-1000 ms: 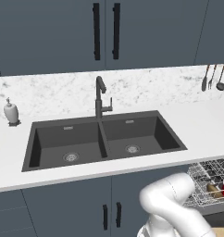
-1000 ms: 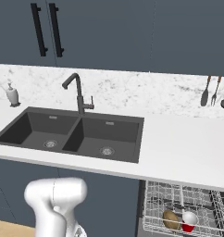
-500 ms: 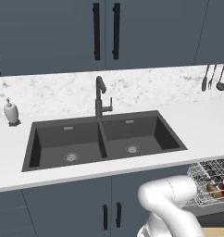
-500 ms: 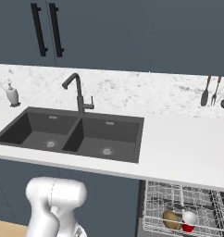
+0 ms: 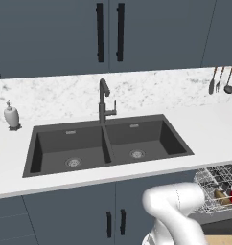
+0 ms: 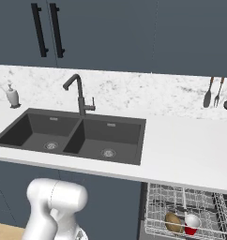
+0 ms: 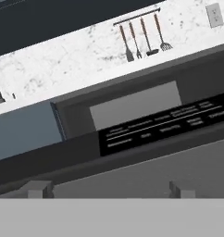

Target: Pick up the cup and bowl from the counter, place them in the dishwasher, and close the dishwasher door.

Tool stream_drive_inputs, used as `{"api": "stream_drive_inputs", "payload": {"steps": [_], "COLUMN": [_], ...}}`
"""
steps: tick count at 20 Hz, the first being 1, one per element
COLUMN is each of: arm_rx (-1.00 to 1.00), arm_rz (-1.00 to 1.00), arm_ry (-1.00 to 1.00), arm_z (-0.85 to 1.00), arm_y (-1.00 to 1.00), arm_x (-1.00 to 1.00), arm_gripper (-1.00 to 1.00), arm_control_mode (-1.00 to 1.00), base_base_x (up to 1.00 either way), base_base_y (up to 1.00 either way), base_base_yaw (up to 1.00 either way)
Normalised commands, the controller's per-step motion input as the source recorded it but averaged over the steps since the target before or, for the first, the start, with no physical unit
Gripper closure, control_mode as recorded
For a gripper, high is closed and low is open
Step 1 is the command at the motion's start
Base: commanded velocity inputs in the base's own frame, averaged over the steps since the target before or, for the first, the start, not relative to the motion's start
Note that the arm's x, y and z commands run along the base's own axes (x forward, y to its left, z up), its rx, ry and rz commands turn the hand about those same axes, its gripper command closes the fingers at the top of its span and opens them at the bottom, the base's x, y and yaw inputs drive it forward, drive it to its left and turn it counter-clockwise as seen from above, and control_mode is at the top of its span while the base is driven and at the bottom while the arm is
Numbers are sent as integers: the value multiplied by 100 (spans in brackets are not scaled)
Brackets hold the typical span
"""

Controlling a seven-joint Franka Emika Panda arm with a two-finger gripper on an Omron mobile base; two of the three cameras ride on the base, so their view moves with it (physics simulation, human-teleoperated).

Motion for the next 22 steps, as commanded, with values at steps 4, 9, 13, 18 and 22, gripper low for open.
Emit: {"api": "stream_drive_inputs", "payload": {"steps": [4,9,13,18,22], "arm_rx": [27,17,13,12,15], "arm_rz": [-9,-1,0,0,0], "arm_ry": [0,0,0,-3,-11], "arm_z": [-21,-57,-74,-57,-9], "arm_y": [-53,-35,-35,-31,-13], "arm_x": [-1,0,-17,-20,-65], "arm_gripper": [-100,-100,-100,-100,-100], "arm_control_mode": [-100,-100,-100,-100,-100], "base_base_x": [0,0,0,0,0], "base_base_y": [0,0,0,0,0], "base_base_yaw": [0,0,0,0,0]}}
